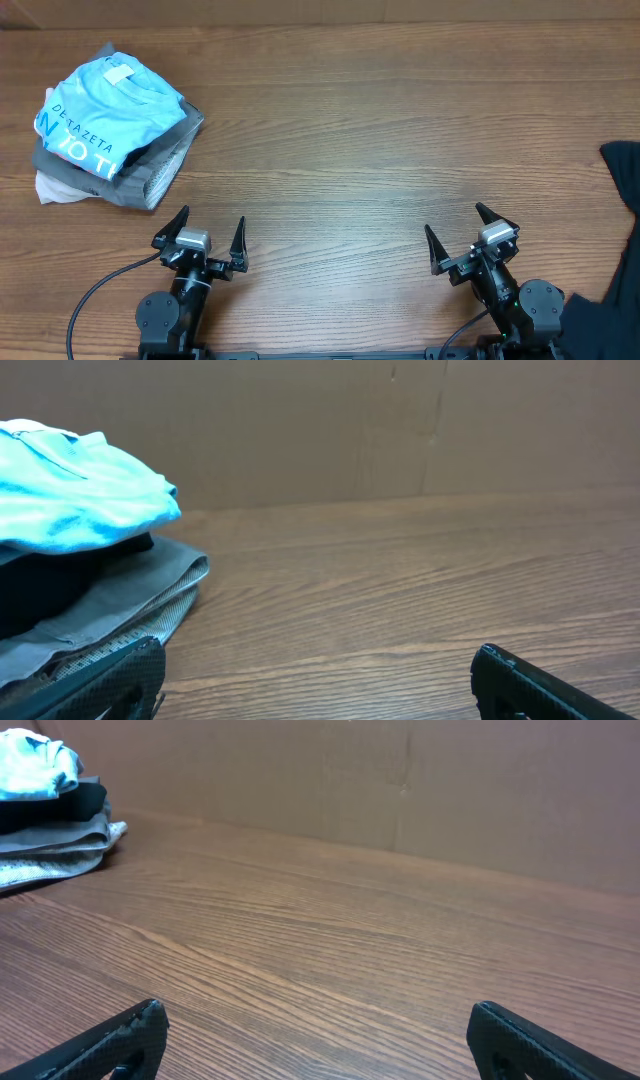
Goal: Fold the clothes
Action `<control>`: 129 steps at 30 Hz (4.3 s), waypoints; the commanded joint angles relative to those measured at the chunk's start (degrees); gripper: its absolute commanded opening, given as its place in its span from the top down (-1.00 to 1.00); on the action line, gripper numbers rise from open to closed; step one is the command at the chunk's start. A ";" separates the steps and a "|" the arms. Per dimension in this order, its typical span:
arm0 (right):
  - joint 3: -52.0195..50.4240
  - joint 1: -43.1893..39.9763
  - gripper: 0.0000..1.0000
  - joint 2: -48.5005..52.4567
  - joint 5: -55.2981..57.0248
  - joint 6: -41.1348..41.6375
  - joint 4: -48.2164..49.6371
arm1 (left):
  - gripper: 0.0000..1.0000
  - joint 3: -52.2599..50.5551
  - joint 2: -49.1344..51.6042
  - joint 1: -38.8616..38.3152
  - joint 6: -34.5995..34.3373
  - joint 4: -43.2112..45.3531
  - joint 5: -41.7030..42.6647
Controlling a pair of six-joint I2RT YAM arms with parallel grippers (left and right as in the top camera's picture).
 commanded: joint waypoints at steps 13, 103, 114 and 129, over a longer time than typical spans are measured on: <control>-0.17 -0.17 -1.00 -0.55 -0.33 0.02 0.33 | -1.00 -0.22 -0.61 0.09 -0.79 0.02 -0.55; 58.73 -29.40 -1.00 79.28 26.14 42.10 -47.17 | -1.00 74.16 62.45 0.09 -4.37 -52.28 11.47; 50.64 -46.86 -0.79 86.86 25.73 45.22 -44.28 | -1.00 74.16 62.45 0.11 -4.35 -52.28 11.41; 41.77 -51.82 -0.52 88.78 31.23 52.61 -35.85 | -1.00 74.16 62.45 0.11 -4.20 -54.58 11.08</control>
